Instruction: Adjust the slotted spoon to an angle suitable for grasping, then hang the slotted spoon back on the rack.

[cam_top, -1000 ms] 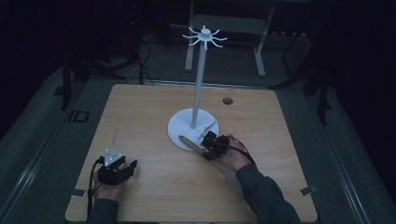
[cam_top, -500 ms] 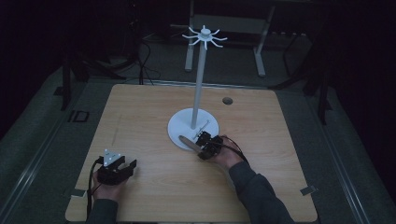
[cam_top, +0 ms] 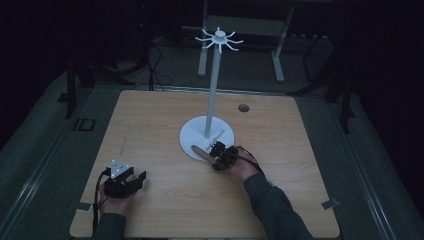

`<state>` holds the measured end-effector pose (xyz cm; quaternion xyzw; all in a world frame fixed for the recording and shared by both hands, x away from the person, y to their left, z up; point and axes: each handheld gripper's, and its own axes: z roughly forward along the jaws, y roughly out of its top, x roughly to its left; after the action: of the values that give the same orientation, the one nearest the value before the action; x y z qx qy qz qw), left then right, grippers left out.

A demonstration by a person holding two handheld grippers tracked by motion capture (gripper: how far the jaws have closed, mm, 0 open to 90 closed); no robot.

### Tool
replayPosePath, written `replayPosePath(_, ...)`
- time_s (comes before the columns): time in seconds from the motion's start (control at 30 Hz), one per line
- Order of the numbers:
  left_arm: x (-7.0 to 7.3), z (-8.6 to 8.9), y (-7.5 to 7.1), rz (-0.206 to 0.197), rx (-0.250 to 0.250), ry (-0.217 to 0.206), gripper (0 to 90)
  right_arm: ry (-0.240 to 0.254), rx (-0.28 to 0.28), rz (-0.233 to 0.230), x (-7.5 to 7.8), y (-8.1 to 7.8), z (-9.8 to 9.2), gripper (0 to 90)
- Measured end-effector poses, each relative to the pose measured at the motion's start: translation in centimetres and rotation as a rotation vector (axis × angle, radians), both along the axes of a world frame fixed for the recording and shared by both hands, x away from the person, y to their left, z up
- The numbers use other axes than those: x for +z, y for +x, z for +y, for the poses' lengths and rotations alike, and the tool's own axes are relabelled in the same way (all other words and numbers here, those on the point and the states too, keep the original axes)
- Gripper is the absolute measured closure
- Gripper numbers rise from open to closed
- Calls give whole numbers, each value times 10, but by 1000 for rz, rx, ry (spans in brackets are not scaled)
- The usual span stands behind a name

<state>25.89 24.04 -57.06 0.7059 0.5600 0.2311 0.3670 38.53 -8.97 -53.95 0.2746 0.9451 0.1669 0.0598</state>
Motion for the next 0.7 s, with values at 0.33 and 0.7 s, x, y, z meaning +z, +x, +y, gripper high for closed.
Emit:
replayPosePath(0.33,-1,-1,1,3,-3,-2,462,56,10,-37,14,-7,-9,741)
replayPosePath(0.7,-1,0,0,6,-3,3,462,125,-28,-63,24,-5,-22,739)
